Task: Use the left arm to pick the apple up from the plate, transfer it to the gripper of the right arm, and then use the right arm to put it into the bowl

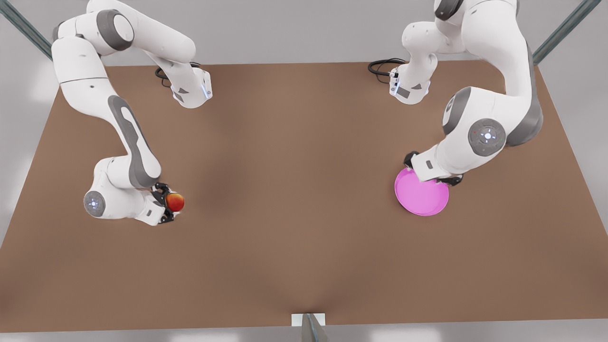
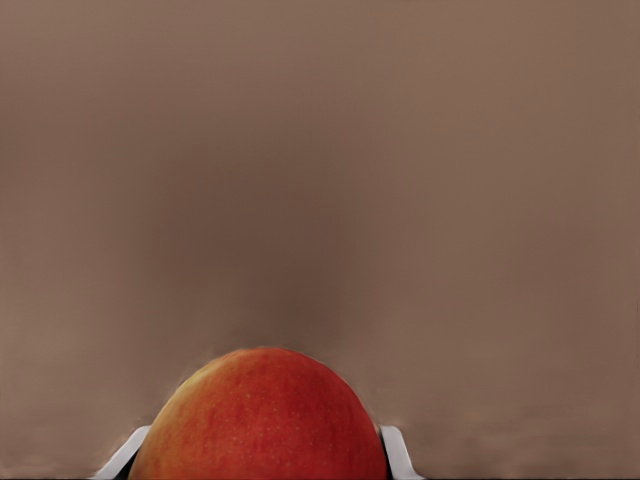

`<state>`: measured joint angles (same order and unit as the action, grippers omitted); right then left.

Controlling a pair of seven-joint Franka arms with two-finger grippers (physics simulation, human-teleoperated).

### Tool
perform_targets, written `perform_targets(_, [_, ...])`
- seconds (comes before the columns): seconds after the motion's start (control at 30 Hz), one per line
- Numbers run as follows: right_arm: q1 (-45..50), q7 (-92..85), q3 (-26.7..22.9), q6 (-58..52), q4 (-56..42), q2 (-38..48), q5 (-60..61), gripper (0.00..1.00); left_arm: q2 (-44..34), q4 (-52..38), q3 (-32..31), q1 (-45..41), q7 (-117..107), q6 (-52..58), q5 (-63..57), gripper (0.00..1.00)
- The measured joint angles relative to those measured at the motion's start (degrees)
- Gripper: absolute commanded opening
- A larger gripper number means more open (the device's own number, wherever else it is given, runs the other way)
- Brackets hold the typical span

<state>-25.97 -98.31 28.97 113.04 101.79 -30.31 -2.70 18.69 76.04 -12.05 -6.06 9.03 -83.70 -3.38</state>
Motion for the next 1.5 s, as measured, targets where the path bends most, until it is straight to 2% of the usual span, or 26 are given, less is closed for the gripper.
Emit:
perform_targets(0.13, [-1.6,4.0,-1.5,2.3,0.6,1.2,-9.1,0.57,1.5,-1.2,0.0,-3.4,-3.3,7.1,-2.3,1.00])
perform_targets(0.33, [-7.6,8.5,-2.2,3.7,1.9,2.0,-16.1,0.57,0.3,-1.2,-0.6,-3.4,-7.5,12.5,-2.1,1.00])
perform_targets(0.57, [-10.8,12.2,-3.5,4.4,2.7,2.7,-20.1,0.57,-3.2,2.0,-0.6,-2.2,-10.9,15.5,-0.9,1.00])
perform_targets(1.1, [-16.6,16.9,-3.8,11.6,11.4,3.2,-21.6,0.58,-2.9,2.2,-0.7,-2.3,-16.2,16.2,-1.1,1.00])
perform_targets(1.17, [-16.7,17.3,-3.8,12.4,11.5,3.1,-21.6,0.75,-2.9,2.1,-0.7,-2.3,-16.6,16.3,-1.1,1.00])
perform_targets(1.2, [-16.7,17.5,-3.8,12.7,11.6,3.1,-21.6,1.00,-3.0,2.1,-0.7,-2.3,-16.8,16.3,-1.2,1.00])
perform_targets(1.5, [-15.9,18.9,-3.6,14.0,10.2,3.1,-21.7,1.00,-3.0,2.1,-0.7,-2.5,-18.0,16.1,-1.2,1.00])
